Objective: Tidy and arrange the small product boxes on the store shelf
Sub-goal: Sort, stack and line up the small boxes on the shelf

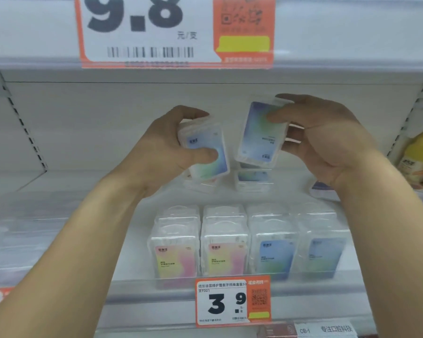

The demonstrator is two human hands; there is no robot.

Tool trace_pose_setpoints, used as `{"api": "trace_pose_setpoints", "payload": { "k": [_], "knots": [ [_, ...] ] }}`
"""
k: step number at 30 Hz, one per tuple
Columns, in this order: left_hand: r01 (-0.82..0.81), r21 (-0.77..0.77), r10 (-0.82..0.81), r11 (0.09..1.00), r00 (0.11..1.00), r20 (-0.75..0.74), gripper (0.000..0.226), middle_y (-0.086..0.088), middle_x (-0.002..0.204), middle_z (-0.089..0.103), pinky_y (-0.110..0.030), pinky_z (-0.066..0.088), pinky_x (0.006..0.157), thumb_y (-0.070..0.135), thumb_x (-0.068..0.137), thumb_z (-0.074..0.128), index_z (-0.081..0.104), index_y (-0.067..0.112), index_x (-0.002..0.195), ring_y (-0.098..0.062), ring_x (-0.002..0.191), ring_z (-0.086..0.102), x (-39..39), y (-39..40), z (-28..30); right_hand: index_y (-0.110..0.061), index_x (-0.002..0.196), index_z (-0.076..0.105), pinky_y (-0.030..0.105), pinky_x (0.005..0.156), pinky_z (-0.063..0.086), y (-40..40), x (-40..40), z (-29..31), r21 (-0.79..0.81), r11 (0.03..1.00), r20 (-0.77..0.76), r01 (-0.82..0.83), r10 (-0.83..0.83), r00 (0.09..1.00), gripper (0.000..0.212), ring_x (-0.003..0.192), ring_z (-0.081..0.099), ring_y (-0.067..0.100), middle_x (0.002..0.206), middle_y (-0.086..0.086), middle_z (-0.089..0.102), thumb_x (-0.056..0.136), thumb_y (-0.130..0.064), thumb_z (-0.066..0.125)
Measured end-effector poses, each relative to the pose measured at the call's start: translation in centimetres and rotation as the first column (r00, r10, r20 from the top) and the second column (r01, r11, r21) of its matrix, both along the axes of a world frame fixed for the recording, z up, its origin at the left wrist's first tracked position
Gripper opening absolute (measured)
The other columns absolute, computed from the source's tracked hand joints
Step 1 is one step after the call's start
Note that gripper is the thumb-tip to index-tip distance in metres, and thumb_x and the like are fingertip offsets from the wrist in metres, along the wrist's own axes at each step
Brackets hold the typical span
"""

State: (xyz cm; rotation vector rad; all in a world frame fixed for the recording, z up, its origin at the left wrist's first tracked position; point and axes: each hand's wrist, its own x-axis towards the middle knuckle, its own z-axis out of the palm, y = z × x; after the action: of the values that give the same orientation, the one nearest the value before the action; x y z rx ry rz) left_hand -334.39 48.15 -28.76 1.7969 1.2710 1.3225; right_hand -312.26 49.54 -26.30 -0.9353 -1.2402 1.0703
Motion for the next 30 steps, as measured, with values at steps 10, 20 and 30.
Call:
{"api": "trace_pose_setpoints", "payload": {
  "k": [10,20,30],
  "knots": [
    [-0.12,-0.021,0.119,0.993,0.992,-0.031,0.05,0.006,0.1,0.068,-0.007,0.042,0.044,0.022,0.07,0.084,0.061,0.021,0.114,0.0,0.076,0.063,0.5,-0.2,0.3,-0.022,0.129,0.047,0.053,0.077,0.06,-0.5,-0.1,-0.4,-0.094,0.995,-0.214,0.041,-0.061,0.975,0.052,0.1,0.065,0.032,0.112,0.01,0.057,0.084,0.001,0.06],
    [-0.045,-0.097,0.051,0.994,0.997,0.064,0.066,0.0,0.102,0.072,-0.039,0.06,0.077,0.021,0.055,0.088,0.058,0.016,0.113,-0.019,0.088,0.072,0.6,-0.7,1.1,-0.014,0.12,0.055,0.042,0.084,0.06,-1.2,-1.9,-1.7,-0.034,0.997,-0.068,-0.071,0.069,0.995,0.052,0.092,0.074,0.028,0.111,0.013,0.071,0.075,-0.002,0.08],
    [-0.001,0.101,-0.004,0.995,0.998,0.055,0.04,0.01,0.108,0.07,-0.016,0.055,0.06,0.016,0.077,0.079,0.068,0.027,0.114,0.0,0.088,0.068,2.8,-0.6,0.8,-0.042,0.133,0.042,0.027,0.072,0.061,-0.8,2.2,-0.9,0.177,0.969,0.629,-0.171,0.022,0.777,0.084,0.089,0.071,0.005,0.113,-0.005,0.067,0.069,-0.01,0.085]
  ]
}}
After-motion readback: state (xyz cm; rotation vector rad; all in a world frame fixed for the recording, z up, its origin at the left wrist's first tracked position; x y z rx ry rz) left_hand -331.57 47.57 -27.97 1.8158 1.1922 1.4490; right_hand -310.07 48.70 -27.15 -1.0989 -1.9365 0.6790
